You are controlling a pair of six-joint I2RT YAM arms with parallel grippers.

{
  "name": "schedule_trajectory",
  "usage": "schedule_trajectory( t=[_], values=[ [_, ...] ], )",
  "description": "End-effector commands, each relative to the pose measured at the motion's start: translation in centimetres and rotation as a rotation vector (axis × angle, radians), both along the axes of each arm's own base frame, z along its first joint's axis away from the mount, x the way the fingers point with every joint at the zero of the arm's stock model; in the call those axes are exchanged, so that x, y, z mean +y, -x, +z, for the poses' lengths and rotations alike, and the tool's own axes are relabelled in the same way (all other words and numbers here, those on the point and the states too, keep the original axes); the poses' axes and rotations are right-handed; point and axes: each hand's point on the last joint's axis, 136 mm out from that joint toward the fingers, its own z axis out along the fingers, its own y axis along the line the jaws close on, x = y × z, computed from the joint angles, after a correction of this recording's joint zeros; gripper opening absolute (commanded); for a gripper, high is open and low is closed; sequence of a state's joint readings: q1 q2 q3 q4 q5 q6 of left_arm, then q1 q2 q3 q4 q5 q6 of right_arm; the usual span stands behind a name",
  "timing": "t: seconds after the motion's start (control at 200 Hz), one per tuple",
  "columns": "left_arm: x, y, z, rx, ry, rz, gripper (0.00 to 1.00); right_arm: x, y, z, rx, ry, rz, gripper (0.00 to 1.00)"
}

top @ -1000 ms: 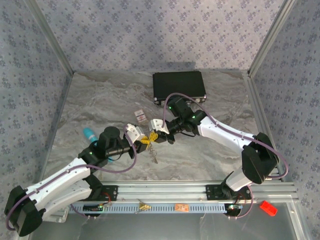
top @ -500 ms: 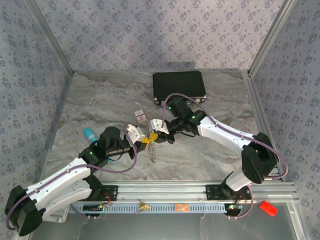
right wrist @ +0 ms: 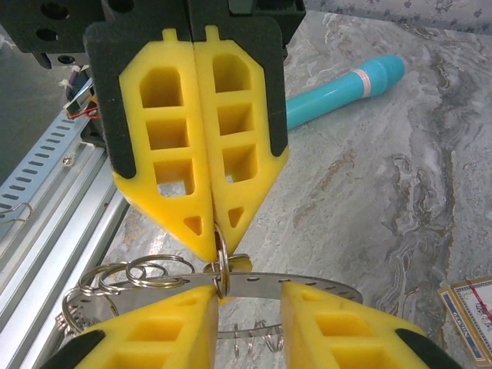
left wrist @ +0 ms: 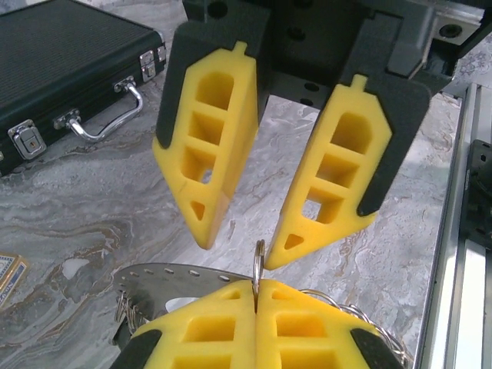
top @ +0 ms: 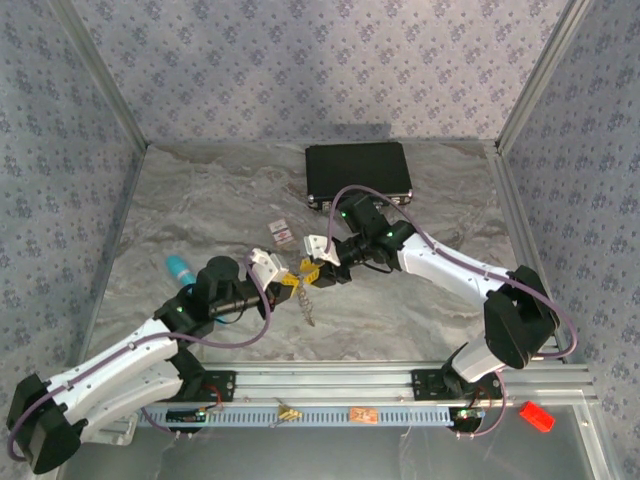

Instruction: Put the keys on the keyring

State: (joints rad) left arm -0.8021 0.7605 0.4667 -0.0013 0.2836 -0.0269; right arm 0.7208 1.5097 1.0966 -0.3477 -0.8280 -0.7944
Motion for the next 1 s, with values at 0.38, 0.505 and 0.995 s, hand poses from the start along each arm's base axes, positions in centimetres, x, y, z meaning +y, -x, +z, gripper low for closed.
schedule_trajectory(
  t=[0.38, 0.505, 0.995],
  values=[
    [-0.5, 0.2, 0.7, -0.069, 0.004, -0.035, 0.00, 0.4, 1.4, 0.7, 0.071, -0.016, 0.071, 0.16],
    [-0.5, 0.3, 0.5, -0.075, -0.006, -0.044, 0.00, 0.6, 1.5, 0.7, 0.074, -0.013, 0.082, 0.11],
    [-0.7, 0.0, 0.4, -0.056, -0.029, -0.037, 0.14, 0.7, 1.8, -0.2, 0.082, 0.032, 0.092, 0.00]
  ],
)
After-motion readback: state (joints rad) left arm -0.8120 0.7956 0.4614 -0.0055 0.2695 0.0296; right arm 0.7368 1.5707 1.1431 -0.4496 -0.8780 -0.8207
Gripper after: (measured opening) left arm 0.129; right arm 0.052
